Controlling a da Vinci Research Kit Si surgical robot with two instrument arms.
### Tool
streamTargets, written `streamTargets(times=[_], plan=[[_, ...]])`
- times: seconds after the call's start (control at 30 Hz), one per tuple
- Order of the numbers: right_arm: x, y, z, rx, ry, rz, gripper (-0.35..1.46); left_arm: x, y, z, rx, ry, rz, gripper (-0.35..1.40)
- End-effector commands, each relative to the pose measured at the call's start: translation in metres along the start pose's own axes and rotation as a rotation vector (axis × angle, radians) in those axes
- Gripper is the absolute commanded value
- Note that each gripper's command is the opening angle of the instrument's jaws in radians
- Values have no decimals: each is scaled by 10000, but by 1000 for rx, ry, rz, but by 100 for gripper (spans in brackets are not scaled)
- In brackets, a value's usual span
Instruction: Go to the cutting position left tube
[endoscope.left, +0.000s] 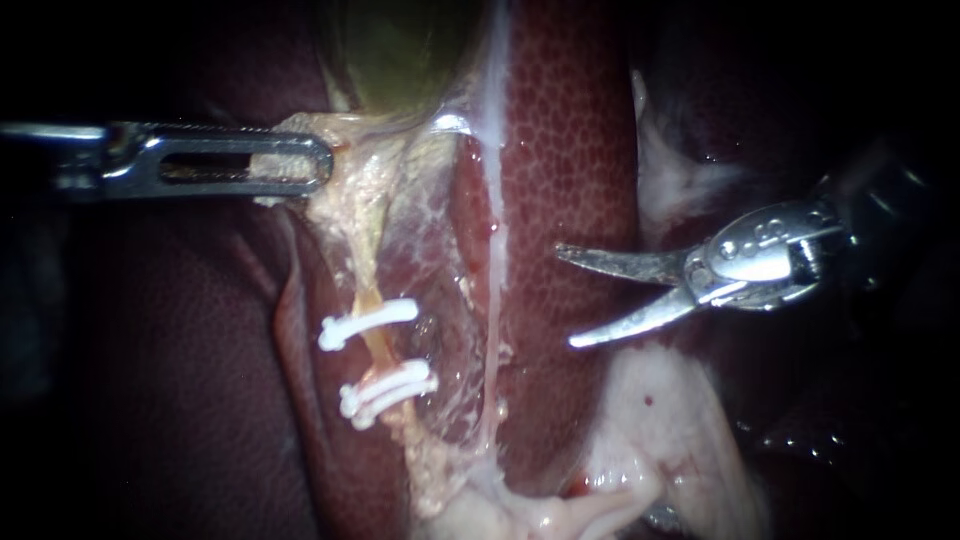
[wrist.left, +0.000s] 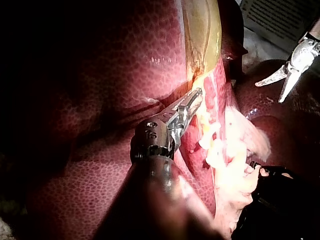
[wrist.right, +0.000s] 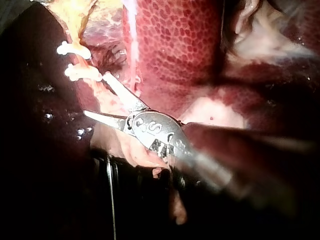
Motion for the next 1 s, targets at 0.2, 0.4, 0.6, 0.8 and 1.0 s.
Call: streamTargets(times=[0.2,0.4,0.6,0.8,1.0], plan=[[-44,0,53,50,-39,43,143,1,0,1,0,0,0,-35],[-86,4,96,86,-68,82,143,1,0,2,-1,0,1,-35],[-105,5,126,113,-70,106,143,1,-1,2,-2,-1,1,-35],[-103,1,149,138,-69,111,143,2,-2,3,-2,-1,0,-35],[-97,-2,161,159,-68,114,143,2,-2,3,-3,-1,0,-35]])
